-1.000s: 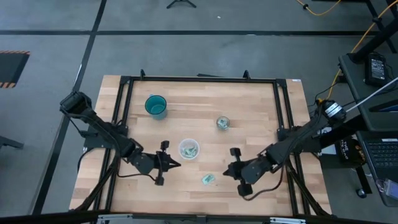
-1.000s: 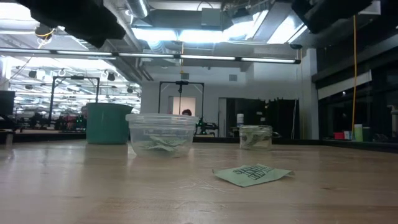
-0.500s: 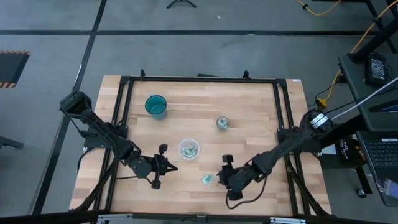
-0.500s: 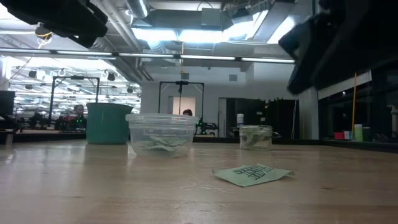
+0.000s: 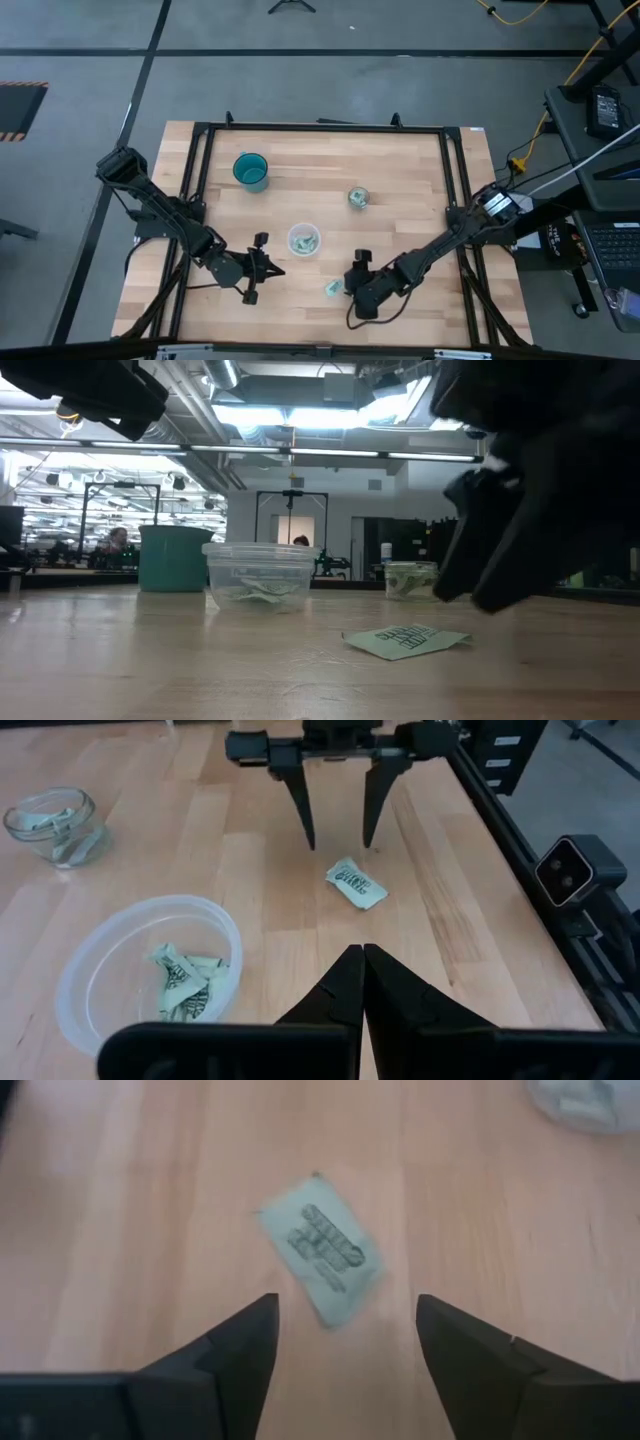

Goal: Pick and place Stevia / Truvia into bins
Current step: Put the white stevia packet into the transparent plastic container

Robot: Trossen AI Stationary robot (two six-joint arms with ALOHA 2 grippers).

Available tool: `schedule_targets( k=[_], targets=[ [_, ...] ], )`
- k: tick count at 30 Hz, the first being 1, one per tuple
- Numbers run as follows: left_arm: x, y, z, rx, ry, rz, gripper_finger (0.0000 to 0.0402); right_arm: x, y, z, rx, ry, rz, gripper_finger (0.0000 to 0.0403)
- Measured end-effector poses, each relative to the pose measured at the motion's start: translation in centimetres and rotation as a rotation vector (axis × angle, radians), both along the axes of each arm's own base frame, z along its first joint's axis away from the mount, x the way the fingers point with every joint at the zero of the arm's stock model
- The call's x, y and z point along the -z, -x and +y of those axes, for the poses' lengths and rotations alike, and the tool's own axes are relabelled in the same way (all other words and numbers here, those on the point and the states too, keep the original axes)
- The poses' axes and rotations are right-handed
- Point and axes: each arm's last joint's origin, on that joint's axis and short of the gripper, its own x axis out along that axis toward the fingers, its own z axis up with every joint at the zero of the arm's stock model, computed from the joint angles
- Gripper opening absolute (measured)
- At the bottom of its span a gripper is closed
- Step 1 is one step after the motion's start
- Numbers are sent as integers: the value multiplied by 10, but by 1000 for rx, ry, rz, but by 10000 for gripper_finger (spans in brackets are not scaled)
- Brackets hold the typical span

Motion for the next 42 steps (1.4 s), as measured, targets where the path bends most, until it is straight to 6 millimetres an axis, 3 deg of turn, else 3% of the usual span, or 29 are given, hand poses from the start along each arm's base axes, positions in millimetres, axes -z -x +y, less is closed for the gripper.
schedule_targets(
  k=[21,42],
  targets=[
    [2,1,1,0,-16,19,4,25,-8,0,21,21,8,232],
    [2,1,1,0,-20,23,4,28,-8,-1,-18,48,25,31]
  ],
)
